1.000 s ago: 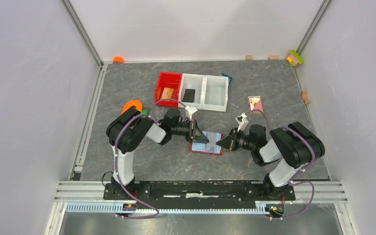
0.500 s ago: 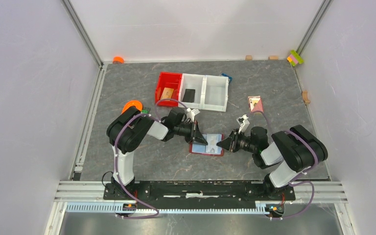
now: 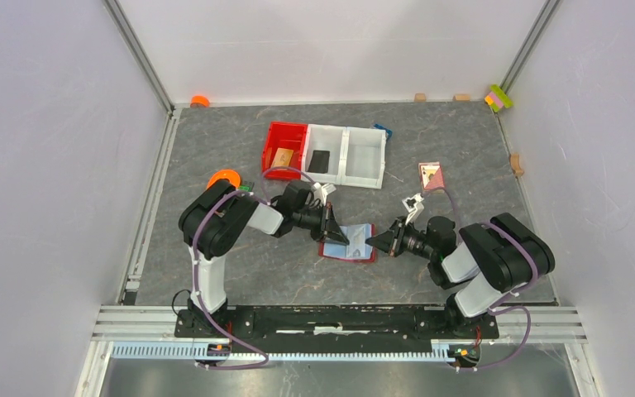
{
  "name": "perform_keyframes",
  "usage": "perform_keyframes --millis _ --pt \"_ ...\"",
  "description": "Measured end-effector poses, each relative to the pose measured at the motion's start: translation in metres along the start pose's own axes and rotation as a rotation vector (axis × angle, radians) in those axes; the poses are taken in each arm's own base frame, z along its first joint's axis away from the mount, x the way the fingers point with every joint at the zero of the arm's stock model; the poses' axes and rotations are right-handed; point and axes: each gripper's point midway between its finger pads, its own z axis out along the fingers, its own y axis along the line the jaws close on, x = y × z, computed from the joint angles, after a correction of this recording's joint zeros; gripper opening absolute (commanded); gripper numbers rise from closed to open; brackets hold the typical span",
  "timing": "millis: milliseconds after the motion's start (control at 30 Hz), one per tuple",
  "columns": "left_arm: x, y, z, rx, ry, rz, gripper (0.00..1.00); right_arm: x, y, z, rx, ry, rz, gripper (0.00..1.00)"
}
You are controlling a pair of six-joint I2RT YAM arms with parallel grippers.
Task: Take the credit cards out of the card holder
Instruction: Remove the credit card from the card holder.
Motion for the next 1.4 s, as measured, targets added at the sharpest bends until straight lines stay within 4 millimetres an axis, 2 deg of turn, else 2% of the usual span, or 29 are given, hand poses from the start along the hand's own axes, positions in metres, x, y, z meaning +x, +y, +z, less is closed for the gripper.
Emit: perform_keyframes --millis 167,300,433,667,767,933,1067,1267,1400 --pt "-0.003 0.003 -0.004 -0.049 -0.016 0.026 0.19 -0.005 0.013 -0.003 -0.056 -0.025 0.001 0.0" --pt "-0.01 0.001 -0.01 -0.097 -0.052 0.074 0.22 -0.01 0.025 -0.008 -0.086 -0.053 0.007 0.0" --pt "-0.01 -0.001 -0.008 -0.107 -0.047 0.095 0.24 -0.013 0.034 -0.01 -0.104 -0.058 0.0 0.0" --pt "-0.001 -0.01 0.005 -0.117 -0.022 0.154 0.24 -0.014 0.044 0.006 -0.049 0.01 -0.063 0.0" --pt "0.002 -0.014 0.011 -0.129 -0.012 0.18 0.24 -0.015 0.043 0.01 -0.005 0.032 -0.087 0.0" --pt "0.002 -0.011 0.011 -0.171 -0.012 0.191 0.24 -0.017 0.03 0.008 0.093 0.056 -0.091 0.0" --pt "-0.006 -0.007 -0.002 -0.284 -0.061 0.234 0.29 -0.023 0.018 0.004 0.183 0.051 -0.123 0.0" --pt "-0.021 0.0 -0.035 -0.451 -0.17 0.284 0.56 -0.023 0.003 -0.003 0.276 0.063 -0.143 0.0" --pt "-0.023 0.013 -0.05 -0.529 -0.197 0.266 0.57 -0.023 0.001 -0.007 0.301 0.066 -0.146 0.0"
